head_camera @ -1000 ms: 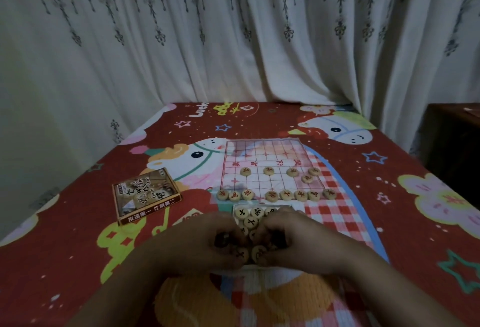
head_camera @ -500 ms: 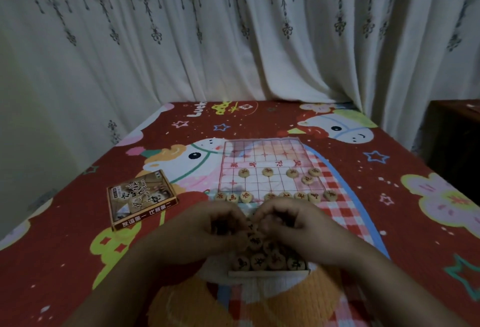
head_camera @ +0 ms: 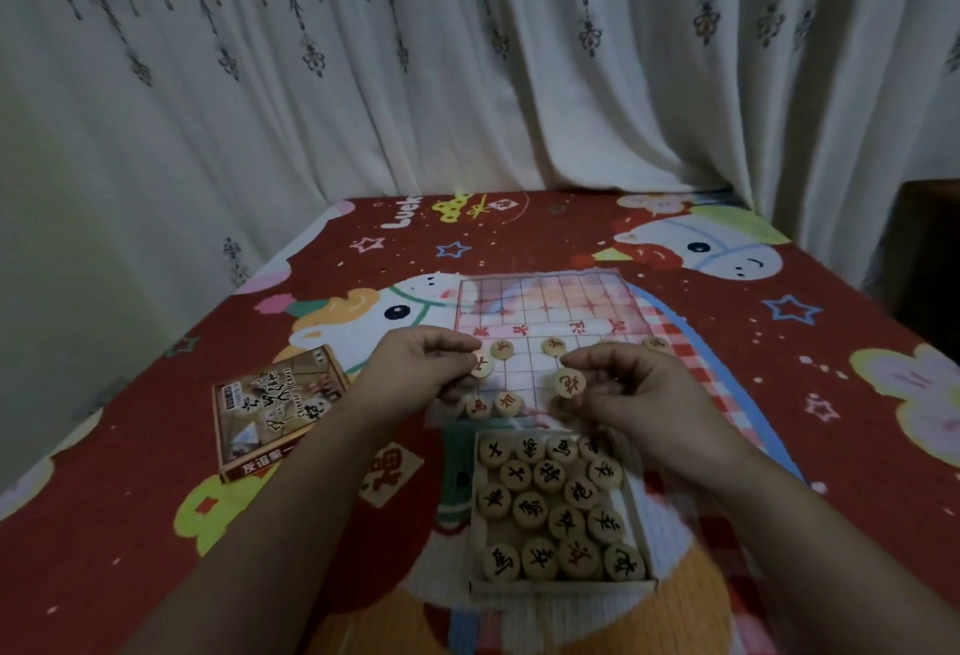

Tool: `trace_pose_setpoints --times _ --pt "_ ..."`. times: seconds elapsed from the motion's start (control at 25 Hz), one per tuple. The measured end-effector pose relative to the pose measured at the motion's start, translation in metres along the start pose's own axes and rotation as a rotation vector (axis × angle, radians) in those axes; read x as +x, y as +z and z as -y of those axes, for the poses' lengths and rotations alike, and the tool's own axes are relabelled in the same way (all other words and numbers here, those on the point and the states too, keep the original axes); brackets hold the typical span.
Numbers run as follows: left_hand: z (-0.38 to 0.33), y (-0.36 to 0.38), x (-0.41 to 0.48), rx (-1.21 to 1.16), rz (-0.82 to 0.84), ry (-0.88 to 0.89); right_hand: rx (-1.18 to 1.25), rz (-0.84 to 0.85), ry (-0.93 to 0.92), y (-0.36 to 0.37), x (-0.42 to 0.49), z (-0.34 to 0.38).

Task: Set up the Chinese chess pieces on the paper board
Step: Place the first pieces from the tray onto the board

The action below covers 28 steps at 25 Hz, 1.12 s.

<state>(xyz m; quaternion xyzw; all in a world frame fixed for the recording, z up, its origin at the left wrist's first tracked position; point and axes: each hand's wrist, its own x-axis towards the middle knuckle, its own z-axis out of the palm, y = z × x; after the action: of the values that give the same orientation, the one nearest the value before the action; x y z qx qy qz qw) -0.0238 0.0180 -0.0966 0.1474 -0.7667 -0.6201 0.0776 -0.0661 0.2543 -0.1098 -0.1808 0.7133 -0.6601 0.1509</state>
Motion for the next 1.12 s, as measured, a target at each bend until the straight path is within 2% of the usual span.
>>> trace_pose_setpoints --times 0.24,0.36,0.52,0.76,1.12 --pt "0.005 -0.010 0.029 0.094 -0.096 0.002 -0.176 0.010 0.006 0.016 0.034 0.009" --pt "0.015 -0.017 0.035 0.048 -0.188 0.003 -0.280 0.010 0.020 0.034 0.060 0.011" --pt "0.025 -0.018 0.033 0.001 -0.227 0.023 -0.339 0.000 0.049 0.060 0.091 0.007" --pt "0.031 -0.017 0.033 0.030 -0.232 0.083 -0.429 -0.001 0.098 0.082 0.114 -0.005" --pt "0.032 -0.016 0.033 0.016 -0.226 0.101 -0.659 -0.048 0.076 0.084 0.120 -0.010"
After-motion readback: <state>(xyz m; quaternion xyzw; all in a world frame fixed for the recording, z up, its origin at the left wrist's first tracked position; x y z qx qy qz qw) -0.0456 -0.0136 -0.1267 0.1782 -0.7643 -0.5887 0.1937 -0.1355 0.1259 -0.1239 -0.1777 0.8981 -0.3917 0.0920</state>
